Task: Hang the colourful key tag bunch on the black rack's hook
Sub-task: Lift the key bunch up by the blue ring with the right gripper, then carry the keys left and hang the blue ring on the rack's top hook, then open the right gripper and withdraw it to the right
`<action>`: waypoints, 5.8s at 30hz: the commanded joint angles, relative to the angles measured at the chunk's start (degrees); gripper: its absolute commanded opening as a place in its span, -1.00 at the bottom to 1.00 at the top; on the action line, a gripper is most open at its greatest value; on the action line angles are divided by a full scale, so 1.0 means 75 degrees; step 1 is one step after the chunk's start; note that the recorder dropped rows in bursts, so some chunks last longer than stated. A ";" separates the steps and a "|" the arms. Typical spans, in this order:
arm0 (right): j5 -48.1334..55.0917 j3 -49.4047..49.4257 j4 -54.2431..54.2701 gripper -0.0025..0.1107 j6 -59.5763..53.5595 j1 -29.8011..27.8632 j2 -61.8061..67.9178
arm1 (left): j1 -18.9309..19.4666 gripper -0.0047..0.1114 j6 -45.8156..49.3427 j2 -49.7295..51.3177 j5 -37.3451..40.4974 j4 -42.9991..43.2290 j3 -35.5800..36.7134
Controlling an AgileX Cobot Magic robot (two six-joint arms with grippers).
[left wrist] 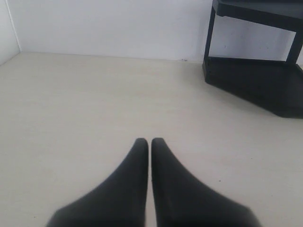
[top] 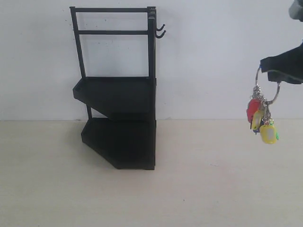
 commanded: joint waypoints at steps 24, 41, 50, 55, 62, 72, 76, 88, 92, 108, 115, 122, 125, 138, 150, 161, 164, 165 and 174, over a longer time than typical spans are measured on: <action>-0.1148 0.0956 0.2460 -0.96 -0.1918 0.1677 -0.0720 | 0.0026 -0.84 0.0002 0.0027 -0.0057 -0.0053 -0.0019; -0.1717 0.0941 0.2461 -0.96 -0.2701 0.1906 -0.0794 | 0.0026 -0.84 0.0002 0.0027 -0.0057 -0.0053 -0.0019; -0.0108 0.0941 0.2436 -0.96 -0.4019 0.1906 -0.0801 | 0.0026 -0.84 0.0002 0.0027 -0.0057 -0.0053 -0.0019; -0.1073 0.0941 0.2451 -0.96 -0.2489 0.1906 -0.0686 | 0.0026 -0.84 0.0002 0.0027 -0.0057 -0.0053 -0.0019; -0.2324 0.0941 0.3040 -0.96 -0.2616 0.1994 -0.0657 | 0.0026 -0.84 0.0002 0.0027 -0.0057 -0.0053 -0.0019; -0.3059 0.0260 0.3255 -0.96 -0.2496 0.2071 0.0036 | 0.0026 -0.84 0.0002 0.0027 -0.0057 -0.0053 -0.0019; -0.3383 -0.0165 0.3255 -0.96 -0.2813 0.2386 0.0642 | 0.0026 -0.84 0.0002 0.0027 -0.0057 -0.0053 -0.0019; -0.5572 -0.1461 0.3168 -0.96 -0.4084 0.4067 0.1943 | 0.0026 -0.84 0.0002 0.0027 -0.0057 -0.0053 -0.0019; -0.5915 -0.1713 0.3200 -0.96 -0.4202 0.4281 0.2146 | 0.0026 -0.84 0.0002 0.0027 -0.0057 -0.0053 -0.0019; -0.5307 -0.2076 0.3378 -0.96 -0.4342 0.4370 0.2228 | 0.0026 -0.84 0.0002 0.0027 -0.0057 -0.0053 -0.0019; -0.5154 -0.2076 0.3636 -0.96 -0.4342 0.4370 0.2228 | 0.0026 -0.84 0.0002 0.0027 -0.0057 -0.0053 -0.0019; -0.5064 -0.2076 0.3734 -0.94 -0.4342 0.4370 0.2228 | 0.0026 -0.84 0.0002 0.0027 -0.0057 -0.0053 -0.0019; -0.5064 -0.2076 0.3821 -0.78 -0.4342 0.4370 0.2228 | 0.0026 -0.84 0.0002 0.0027 -0.0057 -0.0053 -0.0019; -0.5217 -0.1656 0.4200 -0.95 -0.4848 0.4370 0.1568 | 0.0026 -0.84 0.0002 0.0027 -0.0057 -0.0053 -0.0019; -0.5572 0.2207 0.4968 -0.96 -0.4795 0.4356 -0.1225 | 0.0026 -0.84 0.0002 0.0027 -0.0057 -0.0053 -0.0019; -0.5691 0.2214 0.4968 -0.96 -0.4775 0.4356 -0.1225 | 0.0026 -0.84 0.0002 0.0027 -0.0057 -0.0053 -0.0019; -0.5691 0.2214 0.4968 -0.96 -0.4775 0.4356 -0.1225 | 0.0026 -0.84 0.0002 0.0027 -0.0057 -0.0053 -0.0019; -0.5691 0.2214 0.4968 -0.96 -0.4775 0.4356 -0.1225 | 0.0026 -0.84 0.0002 0.0027 -0.0057 -0.0053 -0.0019; -0.6167 0.2214 0.4888 -0.96 -0.5194 0.4356 -0.1495 | 0.0026 -0.84 0.0002 0.0027 -0.0057 -0.0053 -0.0019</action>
